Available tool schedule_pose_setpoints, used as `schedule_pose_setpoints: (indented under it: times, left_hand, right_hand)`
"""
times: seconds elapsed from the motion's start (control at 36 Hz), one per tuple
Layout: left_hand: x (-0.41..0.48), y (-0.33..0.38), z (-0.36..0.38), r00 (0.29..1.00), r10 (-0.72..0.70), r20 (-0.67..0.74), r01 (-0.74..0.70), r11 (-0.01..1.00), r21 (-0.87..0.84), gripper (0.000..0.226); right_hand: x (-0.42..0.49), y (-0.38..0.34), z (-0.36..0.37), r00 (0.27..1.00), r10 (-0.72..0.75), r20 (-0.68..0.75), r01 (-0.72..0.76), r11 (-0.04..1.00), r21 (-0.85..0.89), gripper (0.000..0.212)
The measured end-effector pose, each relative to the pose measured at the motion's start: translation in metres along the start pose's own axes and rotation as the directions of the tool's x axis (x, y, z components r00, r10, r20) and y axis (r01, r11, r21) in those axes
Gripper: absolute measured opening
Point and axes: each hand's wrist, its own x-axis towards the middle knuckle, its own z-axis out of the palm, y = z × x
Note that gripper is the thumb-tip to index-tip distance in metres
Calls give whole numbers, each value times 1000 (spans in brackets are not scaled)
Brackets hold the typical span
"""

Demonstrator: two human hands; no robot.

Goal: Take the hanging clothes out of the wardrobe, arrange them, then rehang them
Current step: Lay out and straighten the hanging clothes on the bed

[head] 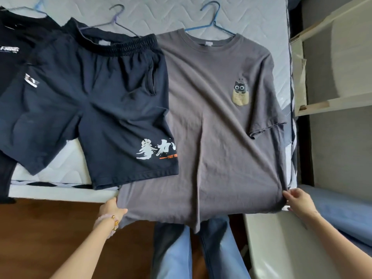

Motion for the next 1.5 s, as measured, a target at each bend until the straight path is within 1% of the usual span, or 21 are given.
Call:
schedule_pose_setpoints:
  times: [0.06, 0.08, 0.17, 0.19, 0.25, 0.33, 0.42, 0.47, 0.53, 0.56, 0.61, 0.67, 0.78, 0.86, 0.97, 1.08, 1.19, 1.28, 1.31, 1.39, 1.5]
  left_hand:
    - [2, 0, -2, 1000, 13, -9, -13, 1000, 11, 61]
    - [2, 1, -3, 999, 37, -7, -37, 999, -2, 55]
    - [4, 6, -3, 993, 111, -49, -117, 985, -129, 15]
    - [5, 7, -2, 990, 115, -77, -126, 979, -162, 13]
    - [7, 6, 1, 985, 97, -143, -120, 979, -165, 20]
    - [4, 8, 4, 975, 16, -223, -52, 986, -159, 23]
    - [1, 19, 2, 971, -68, -230, 37, 990, -137, 22]
    - [-2, 33, -5, 949, -153, -274, 113, 981, -157, 27]
    - [-8, 48, -15, 921, -173, -350, 95, 969, -228, 32]
    - [-10, 56, -21, 907, -128, -400, 25, 967, -252, 33]
    - [-11, 81, -34, 866, 31, -499, -176, 953, -247, 29]
    - [-8, 117, -48, 820, 212, -532, -368, 907, -206, 26]
    - [14, 216, -82, 728, 522, -444, -621, 777, -105, 22]
    - [35, 294, -103, 645, 662, -383, -720, 694, -14, 20]
    - [62, 383, -123, 590, 751, -297, -749, 647, 147, 27]
    - [90, 452, -141, 532, 803, -268, -723, 596, 349, 39]
    - [119, 499, -157, 564, 783, -263, -632, 614, 473, 47]
    - [140, 518, -163, 628, 743, -233, -573, 644, 507, 44]
    - [147, 522, -164, 635, 736, -235, -563, 649, 512, 42]
    - [162, 530, -167, 591, 749, -299, -567, 650, 507, 30]
    - [175, 535, -172, 560, 754, -344, -570, 651, 501, 18]
  right_hand:
    - [-5, -2, -1, 999, -12, 33, 10, 997, 76, 23]
    - [-5, -1, -2, 999, -25, 45, 20, 994, 105, 23]
    - [-5, 0, -5, 997, -43, 71, 37, 996, 75, 24]
    - [-4, 0, -6, 995, -60, 75, 56, 997, 50, 25]
    - [-3, 1, -5, 994, -90, 67, 92, 995, -39, 28]
    - [-5, -2, -6, 991, -122, 54, 130, 978, -163, 34]
    - [-1, -7, -8, 994, -85, 74, 101, 963, -250, 36]
    - [1, -19, -13, 993, -31, 115, 65, 949, -309, 31]
    - [5, -37, -23, 994, -17, 112, 54, 940, -337, 17]
    - [8, -50, -30, 995, -44, 92, 71, 946, -318, 14]
    - [19, -78, -43, 989, -146, 35, 150, 958, -244, 25]
    - [31, -116, -53, 971, -237, -16, 232, 961, -149, 32]
    - [60, -205, -61, 946, -319, -48, 319, 948, -12, 46]
    - [84, -261, -58, 941, -329, -80, 321, 942, -97, 59]
    - [114, -297, -47, 946, -314, -80, 291, 933, -213, 66]
    - [140, -308, -40, 944, -315, -96, 290, 933, -213, 64]
    - [164, -319, -35, 932, -321, -166, 305, 946, -113, 53]
    - [185, -341, -31, 891, -378, -250, 403, 913, 57, 46]
    - [192, -352, -30, 872, -412, -265, 447, 891, 86, 46]
    - [210, -387, -31, 848, -469, -248, 505, 856, 109, 41]
    - [233, -405, -35, 874, -421, -242, 452, 888, 88, 19]
